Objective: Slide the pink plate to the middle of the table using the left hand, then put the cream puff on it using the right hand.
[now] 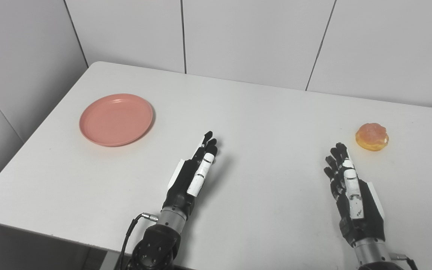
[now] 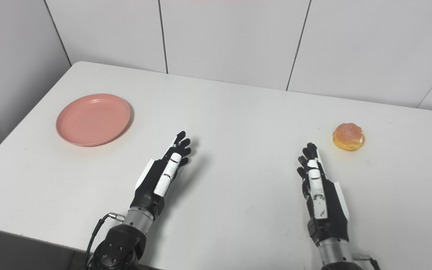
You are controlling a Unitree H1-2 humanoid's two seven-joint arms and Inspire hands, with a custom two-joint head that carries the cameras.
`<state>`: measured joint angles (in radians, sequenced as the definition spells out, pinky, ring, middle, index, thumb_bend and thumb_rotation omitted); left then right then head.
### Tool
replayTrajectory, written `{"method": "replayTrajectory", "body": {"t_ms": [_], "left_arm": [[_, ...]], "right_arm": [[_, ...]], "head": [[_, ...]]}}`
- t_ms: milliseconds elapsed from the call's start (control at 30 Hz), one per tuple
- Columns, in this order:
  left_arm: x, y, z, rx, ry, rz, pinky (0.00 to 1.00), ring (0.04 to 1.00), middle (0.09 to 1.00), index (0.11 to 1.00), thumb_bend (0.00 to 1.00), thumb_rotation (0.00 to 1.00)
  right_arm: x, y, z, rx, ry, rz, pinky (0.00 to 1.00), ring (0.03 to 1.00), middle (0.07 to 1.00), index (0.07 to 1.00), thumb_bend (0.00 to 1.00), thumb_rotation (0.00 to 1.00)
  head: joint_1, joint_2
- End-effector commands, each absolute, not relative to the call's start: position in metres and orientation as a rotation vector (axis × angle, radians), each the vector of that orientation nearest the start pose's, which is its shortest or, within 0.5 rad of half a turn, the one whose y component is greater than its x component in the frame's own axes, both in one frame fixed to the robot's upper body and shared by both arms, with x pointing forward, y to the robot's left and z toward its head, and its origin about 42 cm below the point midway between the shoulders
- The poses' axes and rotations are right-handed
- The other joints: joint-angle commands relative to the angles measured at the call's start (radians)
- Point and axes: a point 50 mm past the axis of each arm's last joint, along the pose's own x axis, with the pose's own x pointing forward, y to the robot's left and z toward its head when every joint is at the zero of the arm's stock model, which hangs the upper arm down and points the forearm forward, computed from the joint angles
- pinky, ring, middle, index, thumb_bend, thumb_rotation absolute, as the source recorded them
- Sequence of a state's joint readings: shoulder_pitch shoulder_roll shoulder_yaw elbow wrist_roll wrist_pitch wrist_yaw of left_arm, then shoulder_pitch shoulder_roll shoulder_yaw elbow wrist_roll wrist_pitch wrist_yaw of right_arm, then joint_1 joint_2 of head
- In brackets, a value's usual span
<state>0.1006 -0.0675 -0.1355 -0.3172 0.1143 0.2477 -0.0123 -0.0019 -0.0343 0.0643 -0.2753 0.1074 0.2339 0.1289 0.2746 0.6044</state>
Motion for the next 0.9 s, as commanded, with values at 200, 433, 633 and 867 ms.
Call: {"method": "replayTrajectory", "body": {"t_ms": [200, 433, 633, 867], "left_arm": [[0.238, 0.149, 0.141, 0.017, 0.018, -0.054, 0.94, 0.949, 0.963, 0.955, 0.48, 1.0], [0.24, 0.146, 0.14, 0.026, 0.018, -0.052, 0.94, 0.951, 0.963, 0.955, 0.44, 1.0], [0.24, 0.146, 0.14, 0.026, 0.022, -0.052, 0.94, 0.951, 0.963, 0.956, 0.45, 1.0], [0.24, 0.147, 0.138, 0.029, 0.02, -0.055, 0.94, 0.951, 0.965, 0.956, 0.47, 1.0]], "right_arm": [[0.281, -0.198, 0.165, 0.068, -0.123, 0.235, 1.0, 1.0, 1.0, 1.0, 0.24, 1.0], [0.283, -0.199, 0.163, 0.066, -0.139, 0.23, 1.0, 1.0, 1.0, 1.0, 0.2, 1.0], [0.283, -0.199, 0.163, 0.072, -0.133, 0.228, 1.0, 1.0, 1.0, 1.0, 0.17, 1.0], [0.282, -0.199, 0.164, 0.074, -0.13, 0.226, 1.0, 1.0, 1.0, 1.0, 0.16, 1.0]], "head": [[0.051, -0.022], [0.059, -0.029], [0.057, -0.03], [0.061, -0.034]]}}
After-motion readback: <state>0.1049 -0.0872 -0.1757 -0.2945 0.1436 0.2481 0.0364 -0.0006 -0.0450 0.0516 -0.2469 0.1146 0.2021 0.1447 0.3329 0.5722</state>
